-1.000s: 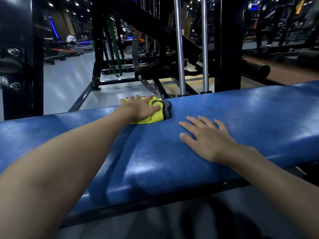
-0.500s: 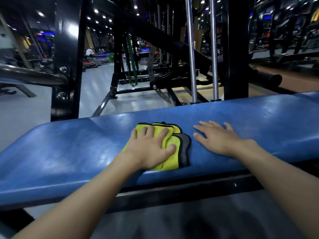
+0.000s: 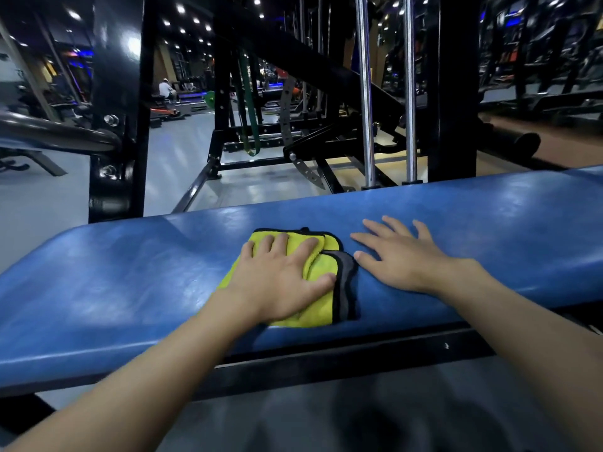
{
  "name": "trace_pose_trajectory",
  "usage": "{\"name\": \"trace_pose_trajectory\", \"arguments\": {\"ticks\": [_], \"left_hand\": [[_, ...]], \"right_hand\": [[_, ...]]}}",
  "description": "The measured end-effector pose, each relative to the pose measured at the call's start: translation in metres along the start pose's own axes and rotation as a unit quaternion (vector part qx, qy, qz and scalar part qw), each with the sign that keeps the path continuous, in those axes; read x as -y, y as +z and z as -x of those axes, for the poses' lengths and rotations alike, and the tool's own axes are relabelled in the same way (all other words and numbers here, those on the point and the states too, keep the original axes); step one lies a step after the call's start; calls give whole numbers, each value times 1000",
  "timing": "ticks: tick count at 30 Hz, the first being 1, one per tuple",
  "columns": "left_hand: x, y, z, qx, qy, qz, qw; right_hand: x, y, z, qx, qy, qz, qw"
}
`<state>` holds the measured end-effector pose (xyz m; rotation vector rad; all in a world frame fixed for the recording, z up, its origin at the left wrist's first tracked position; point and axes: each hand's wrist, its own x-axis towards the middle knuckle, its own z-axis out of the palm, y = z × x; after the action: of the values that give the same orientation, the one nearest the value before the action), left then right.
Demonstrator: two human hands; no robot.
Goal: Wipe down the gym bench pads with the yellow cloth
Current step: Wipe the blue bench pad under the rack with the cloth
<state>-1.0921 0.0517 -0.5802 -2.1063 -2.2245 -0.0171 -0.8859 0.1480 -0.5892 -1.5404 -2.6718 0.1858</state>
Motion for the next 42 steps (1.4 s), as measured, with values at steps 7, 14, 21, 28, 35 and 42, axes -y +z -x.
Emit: {"name": "trace_pose_trajectory", "arguments": {"ticks": [7,14,21,28,35,42], "left_hand": [[23,4,-92,37,-18,28,999],[33,7,-170,32,-50,36,998],[36,8,-188,35,-54,38,997],[28,8,-122,29,-21,34,999],[16,0,-10,16,16,30,999],[11,2,62,-39,10,7,999]], "right_hand": [[1,7,-1,2,11,-19,1000],[1,6,-1,4,12,-14,1000],[2,7,-2,-6,11,-20,1000],[3,4,2,-15,11,-50,999],[8,0,6,-3,23,-14,1000],[21,-15,11,-39,-8,-49,998]]}}
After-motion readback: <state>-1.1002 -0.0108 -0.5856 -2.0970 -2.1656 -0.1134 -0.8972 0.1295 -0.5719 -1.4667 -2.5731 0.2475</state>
